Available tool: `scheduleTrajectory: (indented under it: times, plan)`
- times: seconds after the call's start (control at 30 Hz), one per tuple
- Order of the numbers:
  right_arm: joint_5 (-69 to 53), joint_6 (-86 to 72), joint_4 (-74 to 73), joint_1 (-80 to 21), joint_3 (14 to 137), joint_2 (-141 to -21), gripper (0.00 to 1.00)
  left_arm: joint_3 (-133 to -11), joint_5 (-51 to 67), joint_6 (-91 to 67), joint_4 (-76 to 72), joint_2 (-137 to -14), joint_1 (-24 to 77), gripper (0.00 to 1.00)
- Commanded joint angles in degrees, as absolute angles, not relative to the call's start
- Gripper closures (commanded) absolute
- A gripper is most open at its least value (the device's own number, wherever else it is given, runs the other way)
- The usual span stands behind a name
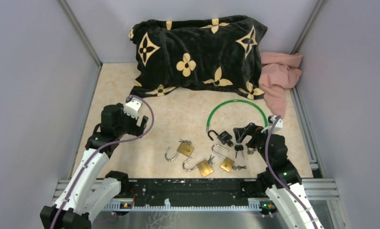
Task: Lock with the key
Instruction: Pick up the lock from the center of the board.
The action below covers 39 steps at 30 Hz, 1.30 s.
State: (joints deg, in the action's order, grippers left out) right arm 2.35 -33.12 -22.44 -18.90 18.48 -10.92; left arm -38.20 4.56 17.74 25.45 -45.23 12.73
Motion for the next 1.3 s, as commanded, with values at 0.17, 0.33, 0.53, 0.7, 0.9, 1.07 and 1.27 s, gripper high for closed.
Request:
scheduleTrajectory:
  times: [0.17,0.33,0.53,0.7,0.9,1.07,1.27]
  plan:
    - [-3.4,-30.0,-20.8,-18.8,26.7,-15.9,0.02,-37.8,4.1,18.0,24.5,-45.5,12.5,0.01]
    - [-12.3,-26.6,-18.7,-18.8,34.8,-27.4,0.02,-39.6,1.3,19.6,27.2,-47.8,12.5,0.01]
    - [-5.3,-21.1,-21.3,-36.2,47.7,-51.1,0.02,-44.7,0.6,21.0,32.8,-48.4,12.4,0.01]
    - [5.6,-9.1,-29.1,-55.5,60.6,-73.7,0.02,-48.8,-1.8,21.0,37.9,-48.4,12.4,0.01]
    - [1.2,-6.3,-29.0,-60.3,66.2,-90.5,0.02,-50.7,-2.2,20.7,41.4,-47.2,12.5,0.01]
    - [-2.1,-9.1,-23.9,-61.3,64.2,-95.7,0.1,-50.9,-1.7,21.4,42.2,-47.8,12.5,0.01]
    - [-0.3,-10.5,-23.9,-62.1,66.0,-101.7,0.18,-50.7,-1.6,22.5,42.7,-49.2,12.5,0.01]
